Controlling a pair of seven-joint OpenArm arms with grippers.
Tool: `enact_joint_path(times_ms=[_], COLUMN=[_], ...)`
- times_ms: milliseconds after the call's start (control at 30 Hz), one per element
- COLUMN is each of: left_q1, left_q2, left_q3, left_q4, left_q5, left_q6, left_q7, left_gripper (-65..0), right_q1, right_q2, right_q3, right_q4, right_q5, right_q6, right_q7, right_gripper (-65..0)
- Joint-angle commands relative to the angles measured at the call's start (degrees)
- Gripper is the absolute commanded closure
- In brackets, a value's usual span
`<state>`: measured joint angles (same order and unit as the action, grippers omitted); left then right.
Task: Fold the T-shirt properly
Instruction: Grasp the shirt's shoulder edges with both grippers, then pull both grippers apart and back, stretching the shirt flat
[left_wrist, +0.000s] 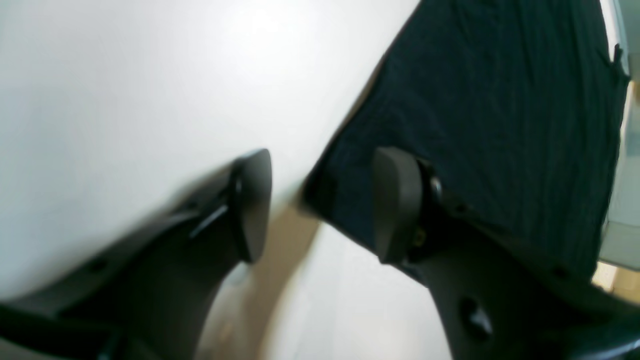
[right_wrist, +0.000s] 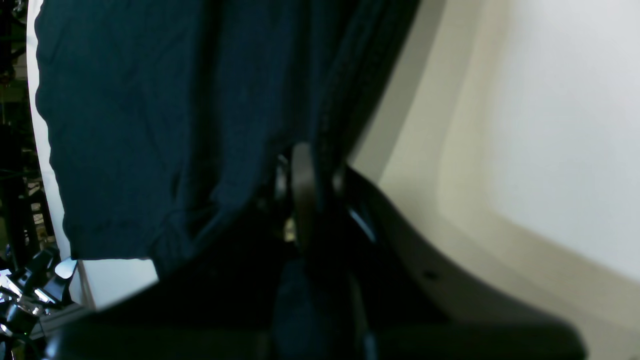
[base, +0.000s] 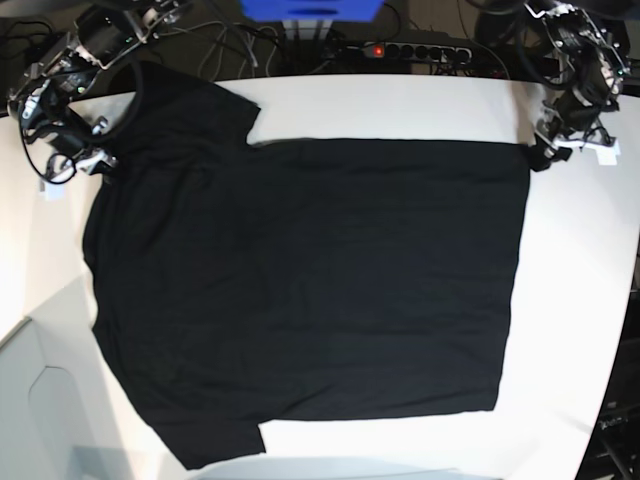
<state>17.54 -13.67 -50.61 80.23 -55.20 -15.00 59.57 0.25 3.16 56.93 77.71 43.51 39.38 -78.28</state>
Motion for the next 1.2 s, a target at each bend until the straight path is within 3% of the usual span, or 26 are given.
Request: enact_joint_path(times_ms=[0,433,500,633,867,1167], left_q1=[0.0,0.26,0.26,0.26,0.35,5.1], left_q2=[-0.7,-0.79,-0.88,-0.97,-1.05,-0.61], left_q3=[0.81,3.71,3.62,3.88,3.62,3.8], left_q4=[0.52,-3.96,-4.31,-4.23,-2.38,10.1], left_q5=[0.12,0.12,0.12,0.12,-0.4,-0.4], left_q6=[0.19,0.19,0.1,0.1,0.02,-0.07], left_q7=[0.87,0.25,0.25,0.25,0.78,0.25], left_gripper=[-31.8,-30.1,-23.1,0.0,-0.1,-0.1], right_q1=[-0.3,-0.3,-0.3,-0.3,-1.53,-4.69], right_q2=[0.4,0.4,0.4,0.4,1.11,1.54], right_q3=[-0.09,-0.09,-0.09,-0.09,0.0,0.26], right_q4=[0.22,0.22,0.22,0.22,1.72,11.03], right_q5=[-3.29,-3.29,-3.29,-3.29,-3.2,-3.11], right_q6=[0.62,0.62,0.62,0.62,0.62,0.62], right_q7=[-1.72,-1.72,-1.72,-1.72,-1.72,-1.72], right_gripper=[0.0,0.0,0.0,0.0,0.0,0.0])
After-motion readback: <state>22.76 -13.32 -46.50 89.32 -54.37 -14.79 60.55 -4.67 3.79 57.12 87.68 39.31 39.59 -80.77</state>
